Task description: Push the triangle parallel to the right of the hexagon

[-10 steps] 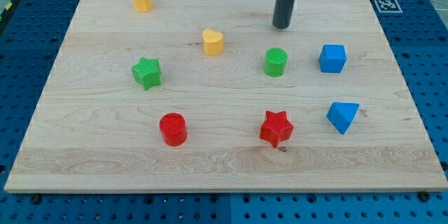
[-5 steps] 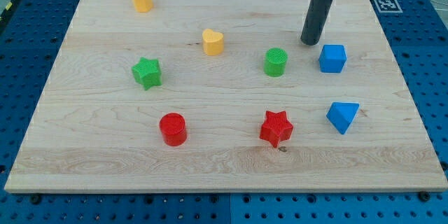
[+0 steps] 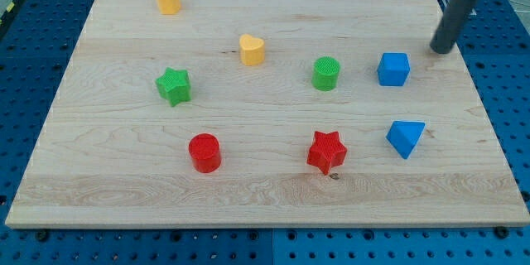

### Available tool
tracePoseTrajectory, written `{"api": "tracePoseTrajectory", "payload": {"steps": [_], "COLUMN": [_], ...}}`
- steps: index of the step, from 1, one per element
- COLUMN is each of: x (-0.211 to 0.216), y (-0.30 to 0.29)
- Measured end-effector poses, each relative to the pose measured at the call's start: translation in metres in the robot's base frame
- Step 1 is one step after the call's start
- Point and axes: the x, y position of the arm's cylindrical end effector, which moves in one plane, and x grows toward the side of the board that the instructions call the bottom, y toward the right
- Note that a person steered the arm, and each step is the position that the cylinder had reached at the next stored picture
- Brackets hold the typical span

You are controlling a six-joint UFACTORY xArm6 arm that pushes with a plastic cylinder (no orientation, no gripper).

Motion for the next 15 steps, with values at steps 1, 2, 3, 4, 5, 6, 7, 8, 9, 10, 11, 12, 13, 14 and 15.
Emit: {"api": "tracePoseTrajectory", "payload": {"steps": [1, 2, 3, 4, 5, 6, 7, 8, 9, 10, 11, 12, 13, 14, 15], "x": [0.003, 0.012, 0.019, 0.019, 0.045, 0.051, 0.064, 0.106, 0.157, 0.210, 0.215, 0.215, 0.217, 0.215, 0.210], "y": [0.009, 0.022, 0.037, 0.037, 0.051, 0.053, 0.057, 0.052, 0.029, -0.011, -0.022, -0.022, -0.037, -0.054, -0.054]}}
